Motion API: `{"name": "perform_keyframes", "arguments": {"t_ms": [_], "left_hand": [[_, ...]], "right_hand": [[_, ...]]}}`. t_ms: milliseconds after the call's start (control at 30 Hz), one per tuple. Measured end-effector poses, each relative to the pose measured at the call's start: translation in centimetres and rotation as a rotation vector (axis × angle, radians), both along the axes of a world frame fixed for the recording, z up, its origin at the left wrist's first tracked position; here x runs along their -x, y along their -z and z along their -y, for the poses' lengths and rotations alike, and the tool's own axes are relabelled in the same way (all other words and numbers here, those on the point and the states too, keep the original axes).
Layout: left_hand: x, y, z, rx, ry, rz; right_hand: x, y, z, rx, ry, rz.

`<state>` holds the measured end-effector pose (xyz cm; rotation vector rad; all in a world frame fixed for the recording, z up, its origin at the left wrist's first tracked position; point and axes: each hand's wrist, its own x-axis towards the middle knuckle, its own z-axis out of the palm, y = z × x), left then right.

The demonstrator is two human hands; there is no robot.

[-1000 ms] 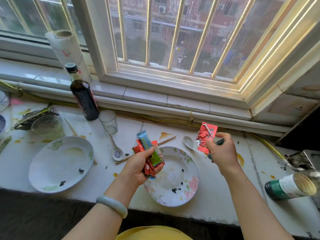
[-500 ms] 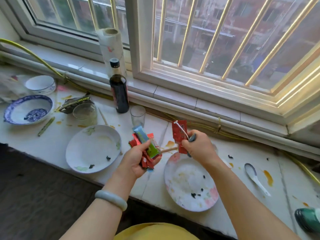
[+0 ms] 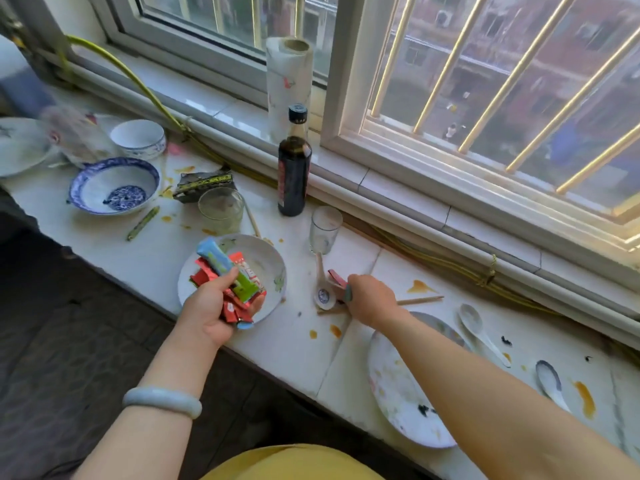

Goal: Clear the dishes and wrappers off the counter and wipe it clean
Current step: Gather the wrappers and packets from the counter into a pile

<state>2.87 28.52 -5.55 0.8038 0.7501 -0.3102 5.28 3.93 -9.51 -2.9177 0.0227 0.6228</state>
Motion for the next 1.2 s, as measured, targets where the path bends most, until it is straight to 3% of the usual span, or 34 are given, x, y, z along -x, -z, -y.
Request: {"name": "perform_keyframes", "arguments": {"t_ms": [267, 633, 1200], "left_hand": [[-1.6, 0.0, -3.0, 0.013, -0.043, -0.006], [-2.4, 1.0, -5.2, -0.008, -0.038, -0.048], [-3.0, 0.5, -5.5, 0.036, 0.076, -0.042]], "right_hand": [[-1.4, 0.2, -1.2, -0.020, 0.046, -0.117], [-1.4, 0.4, -3.0, 0.139, -0.028, -0.088], [-1.4, -3.7, -3.9, -0.104, 0.251, 0.032]]}}
